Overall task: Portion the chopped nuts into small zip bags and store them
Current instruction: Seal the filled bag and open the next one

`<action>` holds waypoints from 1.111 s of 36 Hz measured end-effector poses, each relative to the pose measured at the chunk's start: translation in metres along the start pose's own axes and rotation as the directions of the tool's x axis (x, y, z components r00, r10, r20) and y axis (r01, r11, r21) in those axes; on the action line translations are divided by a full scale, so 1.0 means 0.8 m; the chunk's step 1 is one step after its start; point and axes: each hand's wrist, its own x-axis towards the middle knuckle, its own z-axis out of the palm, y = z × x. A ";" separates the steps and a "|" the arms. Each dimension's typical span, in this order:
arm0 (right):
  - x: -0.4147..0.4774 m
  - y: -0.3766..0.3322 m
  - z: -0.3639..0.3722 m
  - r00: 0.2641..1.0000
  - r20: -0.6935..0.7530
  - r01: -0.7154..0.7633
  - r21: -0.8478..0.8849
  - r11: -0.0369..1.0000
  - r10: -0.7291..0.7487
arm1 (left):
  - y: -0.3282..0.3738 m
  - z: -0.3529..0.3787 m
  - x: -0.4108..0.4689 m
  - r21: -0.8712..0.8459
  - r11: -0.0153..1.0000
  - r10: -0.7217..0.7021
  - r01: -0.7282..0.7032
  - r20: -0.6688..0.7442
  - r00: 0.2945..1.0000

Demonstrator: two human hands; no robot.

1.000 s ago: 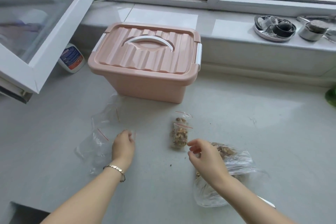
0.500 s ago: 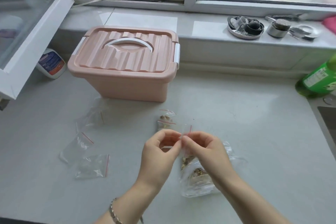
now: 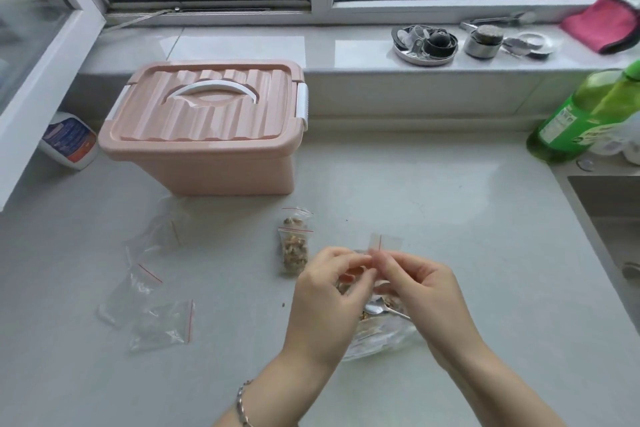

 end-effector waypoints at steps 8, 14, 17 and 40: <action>-0.005 -0.007 -0.005 0.996 0.086 0.013 0.046 0.999 -0.017 | 0.009 0.001 -0.004 -0.081 0.991 -0.112 0.108 -0.040 0.993; -0.004 0.000 -0.013 0.999 0.050 -0.001 -0.036 0.999 0.003 | 0.011 -0.006 -0.002 -0.220 0.956 -0.182 0.194 0.071 0.981; -0.006 -0.001 -0.015 0.998 0.058 -0.005 -0.044 0.999 0.007 | 0.011 -0.009 -0.001 -0.255 0.941 -0.202 0.222 0.102 0.974; -0.014 0.015 -0.016 1.000 0.011 0.018 -0.083 0.996 -0.017 | 0.011 -0.004 -0.010 -0.161 0.895 -0.349 0.416 0.326 0.878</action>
